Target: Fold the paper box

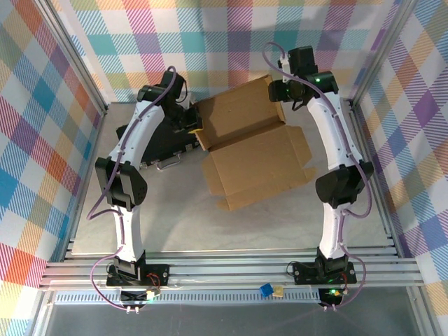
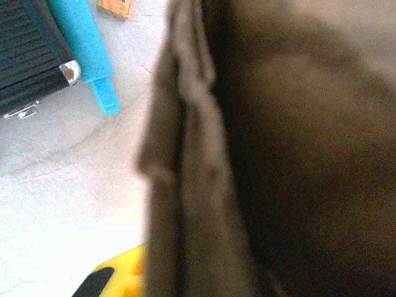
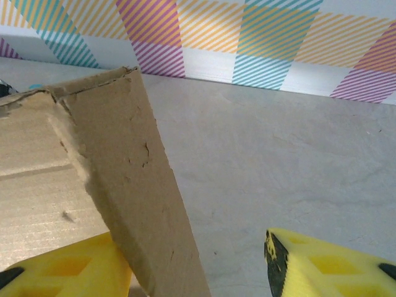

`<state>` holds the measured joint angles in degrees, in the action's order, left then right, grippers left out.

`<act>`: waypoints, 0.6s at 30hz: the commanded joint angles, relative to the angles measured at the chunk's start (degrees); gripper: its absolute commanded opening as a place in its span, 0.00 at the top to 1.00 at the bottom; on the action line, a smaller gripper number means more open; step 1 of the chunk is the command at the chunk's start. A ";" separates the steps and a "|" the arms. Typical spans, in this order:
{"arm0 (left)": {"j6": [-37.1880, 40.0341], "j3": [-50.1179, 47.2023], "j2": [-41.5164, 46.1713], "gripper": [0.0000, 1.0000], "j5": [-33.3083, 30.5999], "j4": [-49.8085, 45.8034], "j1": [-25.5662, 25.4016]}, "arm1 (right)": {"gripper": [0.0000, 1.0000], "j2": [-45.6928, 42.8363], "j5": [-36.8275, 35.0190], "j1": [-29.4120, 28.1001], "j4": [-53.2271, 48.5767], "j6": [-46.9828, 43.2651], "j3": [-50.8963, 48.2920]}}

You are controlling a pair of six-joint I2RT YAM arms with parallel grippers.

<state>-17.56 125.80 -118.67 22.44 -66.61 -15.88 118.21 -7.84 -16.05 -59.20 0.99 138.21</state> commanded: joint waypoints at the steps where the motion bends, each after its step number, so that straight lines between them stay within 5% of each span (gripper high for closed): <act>1: -0.74 1.73 -0.36 1.00 1.41 -2.15 -0.07 | 0.43 2.08 0.10 -0.53 0.50 -0.73 1.58; 10: -0.70 1.81 -0.36 1.00 1.82 -2.21 -0.23 | 0.64 4.54 -8.95 -2.35 0.75 -1.30 3.13; 15: -0.77 1.82 -0.33 1.00 0.94 -2.51 -0.29 | 1.00 4.94 -16.91 -4.05 0.06 -1.86 3.64; 18: -1.72 1.82 -0.45 1.00 -2.15 -3.16 -0.46 | 1.00 4.15 -21.20 -5.49 -0.34 -2.29 3.16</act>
<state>-17.82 125.84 -118.78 22.13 -67.40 -16.01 122.80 -21.30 -20.86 -59.53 -1.17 139.79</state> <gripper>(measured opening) 0.076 0.052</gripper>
